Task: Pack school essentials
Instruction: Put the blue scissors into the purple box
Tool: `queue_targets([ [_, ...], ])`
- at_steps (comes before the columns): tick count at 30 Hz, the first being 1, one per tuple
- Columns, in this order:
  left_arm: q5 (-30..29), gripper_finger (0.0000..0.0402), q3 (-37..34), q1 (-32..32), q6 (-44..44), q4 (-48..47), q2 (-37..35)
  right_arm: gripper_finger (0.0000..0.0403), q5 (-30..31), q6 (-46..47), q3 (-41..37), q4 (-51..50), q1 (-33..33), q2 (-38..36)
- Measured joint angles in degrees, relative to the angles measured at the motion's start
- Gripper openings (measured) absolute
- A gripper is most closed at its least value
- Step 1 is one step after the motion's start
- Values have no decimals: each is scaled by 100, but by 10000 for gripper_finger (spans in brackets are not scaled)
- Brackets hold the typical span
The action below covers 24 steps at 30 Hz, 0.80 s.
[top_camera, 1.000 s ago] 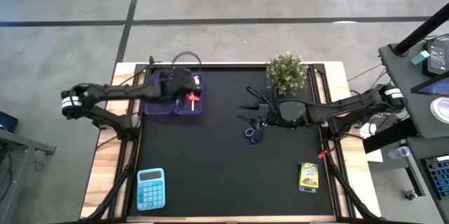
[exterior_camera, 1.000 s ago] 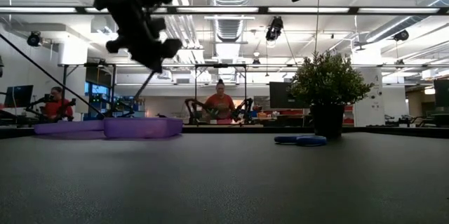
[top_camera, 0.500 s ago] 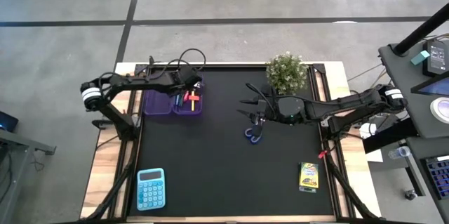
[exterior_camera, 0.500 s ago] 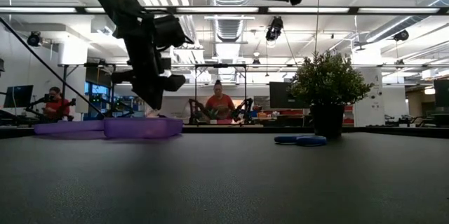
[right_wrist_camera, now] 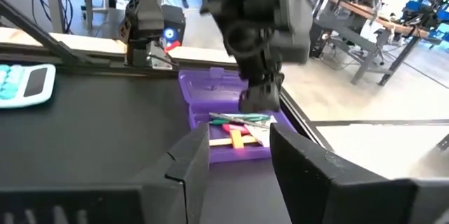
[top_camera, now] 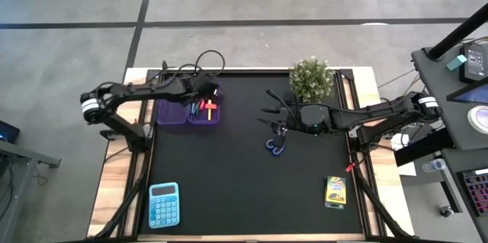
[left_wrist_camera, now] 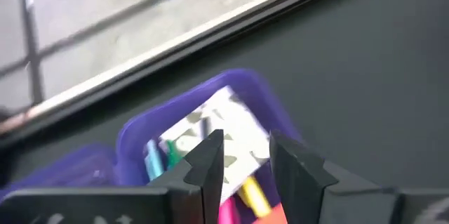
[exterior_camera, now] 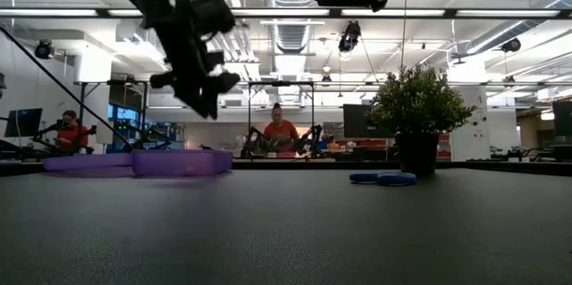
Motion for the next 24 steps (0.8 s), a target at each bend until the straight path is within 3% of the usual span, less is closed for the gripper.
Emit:
queue_targets([
  [8, 6, 98, -58, -1309, 954, 463, -841, 135, -15, 506, 0, -352, 0, 0],
  [15, 51, 98, -78, -2714, 2483, 1213, -993, 125, -81, 774, -2, -748, 2, 0],
  [21, 396, 99, -82, -3696, 3238, 1226, -1002, 111, -1309, 591, 4, -2431, 10, 2],
  [24, 391, 99, -86, -3979, 3504, 1243, -1004, 102, -1420, 789, 4, -3233, 33, 0],
])
